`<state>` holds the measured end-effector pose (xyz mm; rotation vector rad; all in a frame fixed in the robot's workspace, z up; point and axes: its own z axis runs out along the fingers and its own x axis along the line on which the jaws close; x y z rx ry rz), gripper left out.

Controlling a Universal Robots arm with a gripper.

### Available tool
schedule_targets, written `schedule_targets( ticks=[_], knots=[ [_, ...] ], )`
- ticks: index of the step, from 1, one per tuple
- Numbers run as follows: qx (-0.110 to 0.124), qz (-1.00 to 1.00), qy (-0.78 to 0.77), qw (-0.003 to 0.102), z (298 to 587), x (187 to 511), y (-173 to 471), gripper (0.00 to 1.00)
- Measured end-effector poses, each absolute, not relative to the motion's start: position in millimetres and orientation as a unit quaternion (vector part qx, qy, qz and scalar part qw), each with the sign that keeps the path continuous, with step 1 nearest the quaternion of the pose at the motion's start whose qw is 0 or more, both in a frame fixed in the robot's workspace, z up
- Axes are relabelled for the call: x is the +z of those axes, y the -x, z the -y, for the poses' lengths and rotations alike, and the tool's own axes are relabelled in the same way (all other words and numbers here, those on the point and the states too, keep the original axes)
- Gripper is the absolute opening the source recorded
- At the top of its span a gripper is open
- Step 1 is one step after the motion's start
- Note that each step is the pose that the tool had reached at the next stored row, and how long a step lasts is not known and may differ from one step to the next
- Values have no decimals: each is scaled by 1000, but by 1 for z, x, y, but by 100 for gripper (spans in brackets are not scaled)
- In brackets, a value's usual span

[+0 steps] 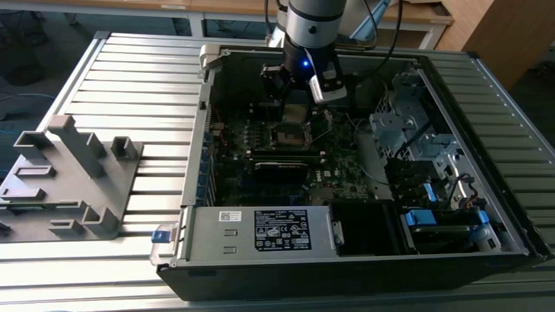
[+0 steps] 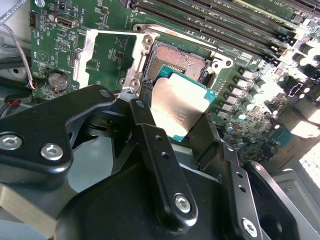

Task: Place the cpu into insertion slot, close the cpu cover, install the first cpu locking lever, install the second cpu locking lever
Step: 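Place the cpu into insertion slot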

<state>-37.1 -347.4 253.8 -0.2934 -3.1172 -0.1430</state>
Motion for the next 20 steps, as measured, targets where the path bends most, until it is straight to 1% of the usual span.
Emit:
schedule_targets(
  ticks=[20],
  knots=[
    [-46, 992, 120, 2, 347, 254, 37, 54]
  ],
)
